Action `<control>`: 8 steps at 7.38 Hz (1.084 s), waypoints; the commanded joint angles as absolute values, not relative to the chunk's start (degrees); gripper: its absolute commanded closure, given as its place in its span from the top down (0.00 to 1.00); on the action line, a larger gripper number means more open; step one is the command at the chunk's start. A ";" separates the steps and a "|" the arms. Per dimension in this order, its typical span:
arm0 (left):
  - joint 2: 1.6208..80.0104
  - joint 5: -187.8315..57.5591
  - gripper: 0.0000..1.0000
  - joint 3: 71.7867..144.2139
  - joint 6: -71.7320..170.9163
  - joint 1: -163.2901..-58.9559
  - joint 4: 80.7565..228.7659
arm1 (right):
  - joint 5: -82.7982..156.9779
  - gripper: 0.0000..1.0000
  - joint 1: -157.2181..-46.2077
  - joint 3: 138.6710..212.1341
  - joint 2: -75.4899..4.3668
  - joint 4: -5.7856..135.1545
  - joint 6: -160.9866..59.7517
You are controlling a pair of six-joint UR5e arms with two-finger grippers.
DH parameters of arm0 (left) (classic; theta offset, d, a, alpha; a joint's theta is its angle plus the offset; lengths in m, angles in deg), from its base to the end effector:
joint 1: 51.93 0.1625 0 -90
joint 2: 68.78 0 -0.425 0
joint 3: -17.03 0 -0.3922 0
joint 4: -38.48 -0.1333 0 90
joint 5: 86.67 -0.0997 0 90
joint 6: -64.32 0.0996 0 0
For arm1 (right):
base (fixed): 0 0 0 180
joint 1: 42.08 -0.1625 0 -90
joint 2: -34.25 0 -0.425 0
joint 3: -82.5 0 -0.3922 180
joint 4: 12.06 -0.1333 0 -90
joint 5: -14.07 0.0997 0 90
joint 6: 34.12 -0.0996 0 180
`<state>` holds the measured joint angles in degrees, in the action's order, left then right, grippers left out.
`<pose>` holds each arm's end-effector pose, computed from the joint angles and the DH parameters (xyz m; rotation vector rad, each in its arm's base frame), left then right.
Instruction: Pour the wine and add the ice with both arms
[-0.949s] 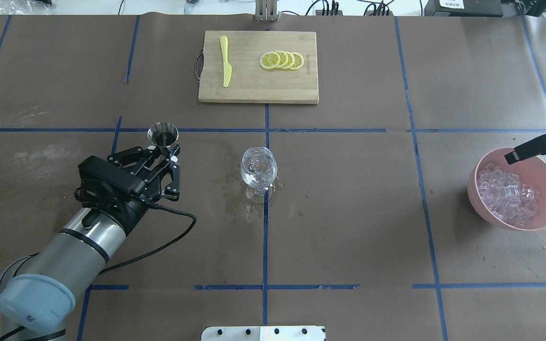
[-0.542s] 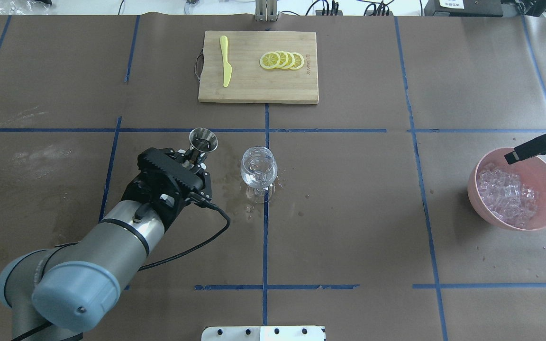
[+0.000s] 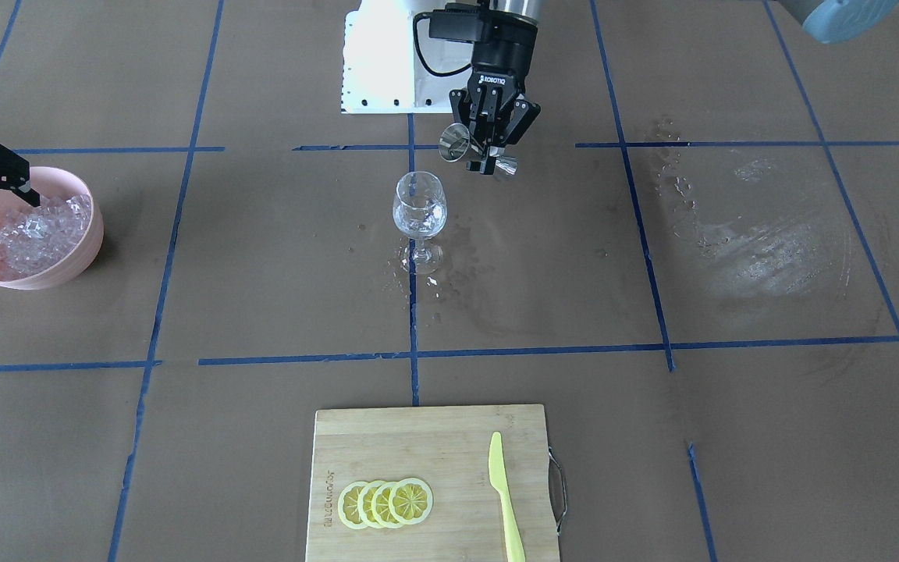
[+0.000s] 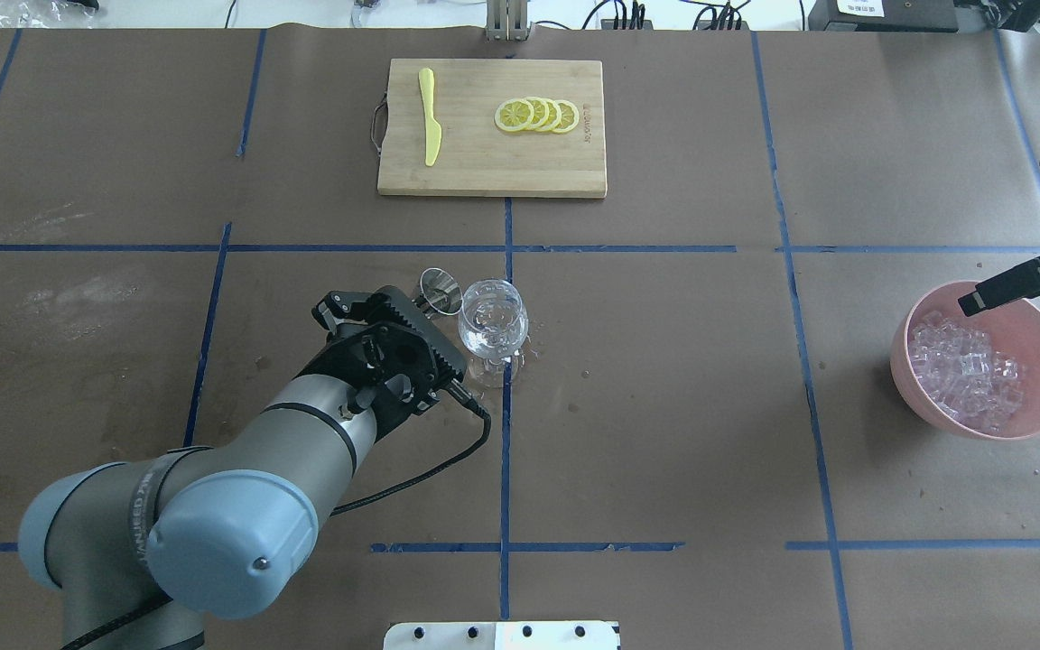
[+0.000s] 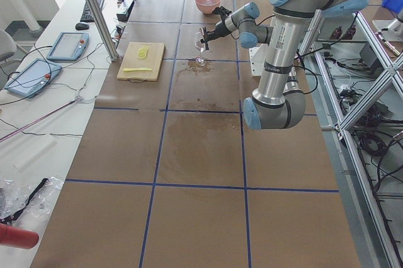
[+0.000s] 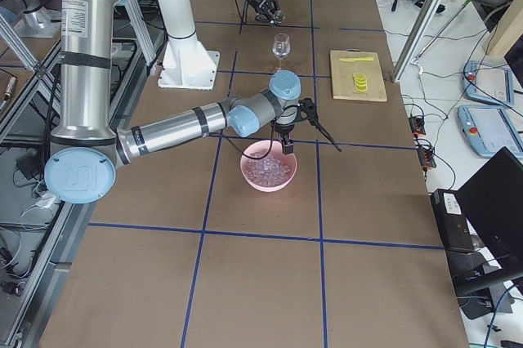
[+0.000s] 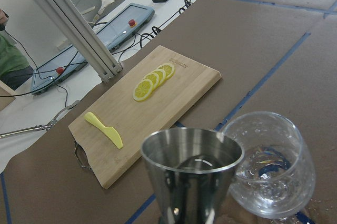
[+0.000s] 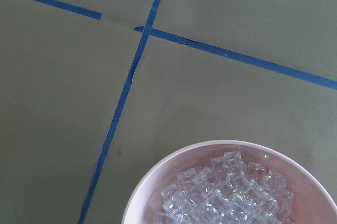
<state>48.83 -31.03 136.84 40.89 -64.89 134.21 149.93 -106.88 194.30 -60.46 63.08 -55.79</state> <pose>0.4706 -0.3028 0.1568 1.1028 0.4802 0.4919 -0.1405 -0.4437 0.4769 0.1741 -0.9257 -0.2800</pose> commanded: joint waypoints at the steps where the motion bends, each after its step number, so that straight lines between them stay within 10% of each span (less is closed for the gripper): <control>1: 53.90 -29.55 0.00 136.21 41.73 -64.76 123.17 | 149.77 1.00 -106.59 194.29 -60.50 63.08 -55.83; 8: 60.67 -28.49 0.00 134.36 57.80 -64.94 107.68 | 148.98 1.00 -105.89 194.20 -60.59 63.08 -55.74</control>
<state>59.46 -28.50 134.55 55.50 -64.93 111.06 148.98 -105.98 194.20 -60.58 63.08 -55.74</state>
